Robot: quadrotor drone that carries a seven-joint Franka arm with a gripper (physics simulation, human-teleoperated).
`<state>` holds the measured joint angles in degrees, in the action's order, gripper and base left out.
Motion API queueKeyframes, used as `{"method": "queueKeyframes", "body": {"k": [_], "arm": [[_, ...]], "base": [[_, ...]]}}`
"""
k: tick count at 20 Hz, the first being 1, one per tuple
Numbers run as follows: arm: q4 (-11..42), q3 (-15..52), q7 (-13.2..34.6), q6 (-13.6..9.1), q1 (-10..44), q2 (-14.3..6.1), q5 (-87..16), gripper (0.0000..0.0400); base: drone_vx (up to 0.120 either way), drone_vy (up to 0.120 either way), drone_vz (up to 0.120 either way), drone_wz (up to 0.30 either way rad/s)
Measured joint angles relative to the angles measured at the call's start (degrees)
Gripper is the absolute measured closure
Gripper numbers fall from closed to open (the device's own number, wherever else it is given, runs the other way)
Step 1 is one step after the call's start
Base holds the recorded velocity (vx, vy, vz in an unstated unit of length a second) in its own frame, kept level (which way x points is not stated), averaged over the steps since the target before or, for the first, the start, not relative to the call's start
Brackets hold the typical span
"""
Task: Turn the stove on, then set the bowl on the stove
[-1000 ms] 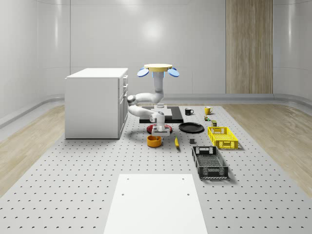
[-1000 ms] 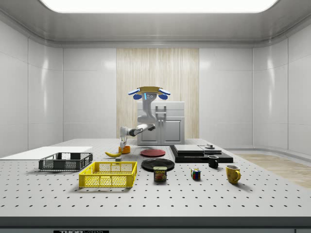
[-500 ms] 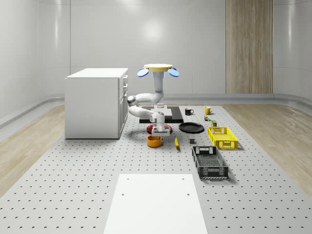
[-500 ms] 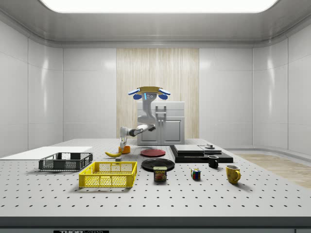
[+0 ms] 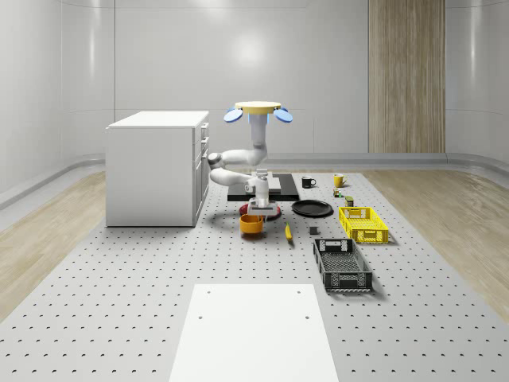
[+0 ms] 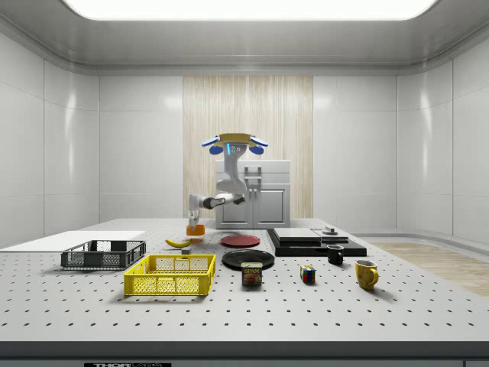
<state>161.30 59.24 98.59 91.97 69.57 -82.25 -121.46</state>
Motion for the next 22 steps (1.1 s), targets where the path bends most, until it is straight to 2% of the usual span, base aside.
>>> {"method": "queueKeyframes", "body": {"k": [13,20,22], "arm": [[0.88,1.49,-0.2,-1.41,-0.71,0.59,1.25,0.03],[0.94,1.5,-0.31,-1.68,-0.87,0.83,1.19,0.03],[0.95,1.49,-0.34,-1.75,-0.91,0.9,1.16,0.03]], "base": [[-0.12,0.12,0.117,0.0],[-0.103,0.0,0.0,0.0],[-0.12,0.12,0.0,0.0]]}}
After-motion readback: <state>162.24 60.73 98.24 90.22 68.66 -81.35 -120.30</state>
